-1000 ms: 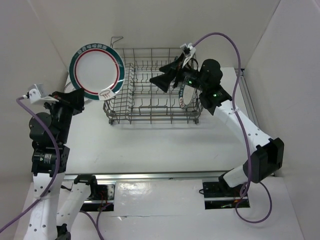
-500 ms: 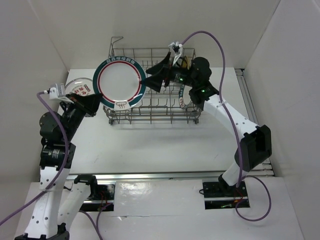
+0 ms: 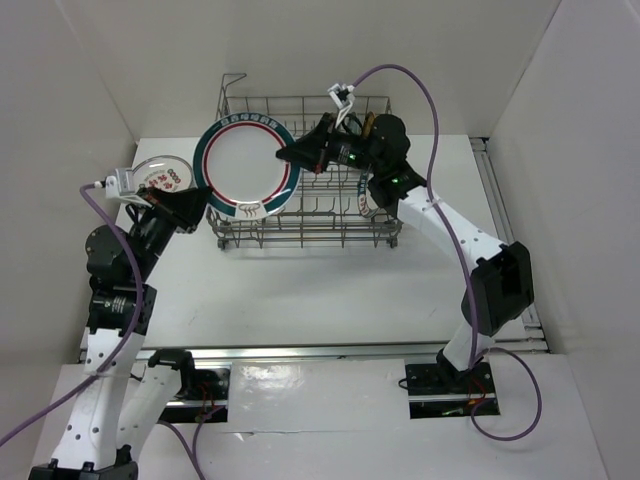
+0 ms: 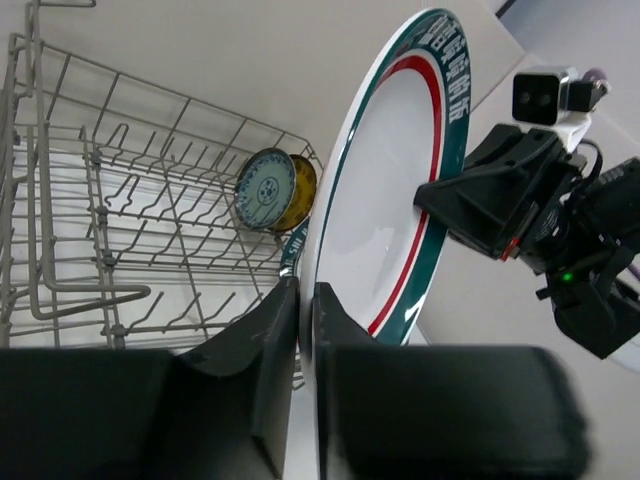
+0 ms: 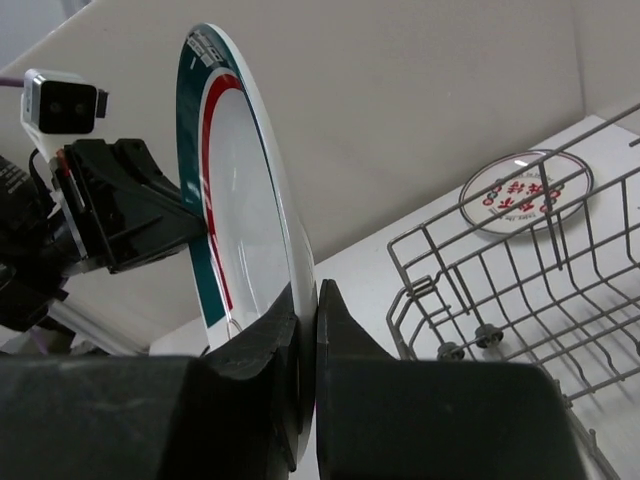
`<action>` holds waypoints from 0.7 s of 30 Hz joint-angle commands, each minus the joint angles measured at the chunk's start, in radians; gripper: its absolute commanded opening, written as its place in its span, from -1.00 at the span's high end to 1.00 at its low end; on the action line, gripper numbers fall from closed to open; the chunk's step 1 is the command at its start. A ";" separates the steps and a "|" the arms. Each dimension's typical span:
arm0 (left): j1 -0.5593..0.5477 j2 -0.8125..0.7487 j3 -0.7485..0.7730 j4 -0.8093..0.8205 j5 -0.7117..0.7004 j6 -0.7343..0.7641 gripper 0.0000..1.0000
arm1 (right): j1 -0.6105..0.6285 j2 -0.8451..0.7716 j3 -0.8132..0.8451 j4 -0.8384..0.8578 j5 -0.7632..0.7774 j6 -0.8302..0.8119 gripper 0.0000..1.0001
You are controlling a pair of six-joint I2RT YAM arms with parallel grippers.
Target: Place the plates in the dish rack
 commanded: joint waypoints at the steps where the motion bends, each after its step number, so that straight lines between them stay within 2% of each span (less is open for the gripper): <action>1: -0.001 -0.007 0.017 0.037 -0.055 -0.063 0.42 | -0.007 -0.061 0.033 -0.018 0.159 -0.009 1.00; 2: -0.001 -0.007 0.017 0.026 -0.064 -0.063 0.28 | 0.016 -0.079 0.042 -0.086 0.244 -0.116 1.00; 3: -0.001 -0.007 0.026 0.015 -0.064 -0.040 -0.56 | 0.029 -0.110 0.054 -0.231 0.348 -0.165 1.00; 4: -0.001 -0.020 0.026 0.005 -0.064 -0.025 -1.00 | 0.038 -0.110 0.088 -0.291 0.539 -0.201 1.00; 7: -0.001 -0.030 0.040 -0.052 -0.046 0.023 -1.00 | 0.038 -0.145 0.102 -0.424 0.761 -0.278 1.00; 8: -0.001 -0.030 0.049 -0.067 -0.031 0.032 -1.00 | 0.038 -0.154 0.102 -0.439 0.910 -0.293 1.00; 11: -0.001 -0.040 0.049 -0.109 0.018 0.074 -1.00 | 0.047 -0.188 0.075 -0.475 1.083 -0.336 1.00; 14: -0.001 -0.061 0.049 -0.179 0.069 0.103 -1.00 | 0.072 -0.216 0.055 -0.505 1.357 -0.399 1.00; 21: -0.023 -0.109 -0.017 -0.218 0.081 0.149 -1.00 | 0.107 -0.187 0.036 -0.521 1.651 -0.514 1.00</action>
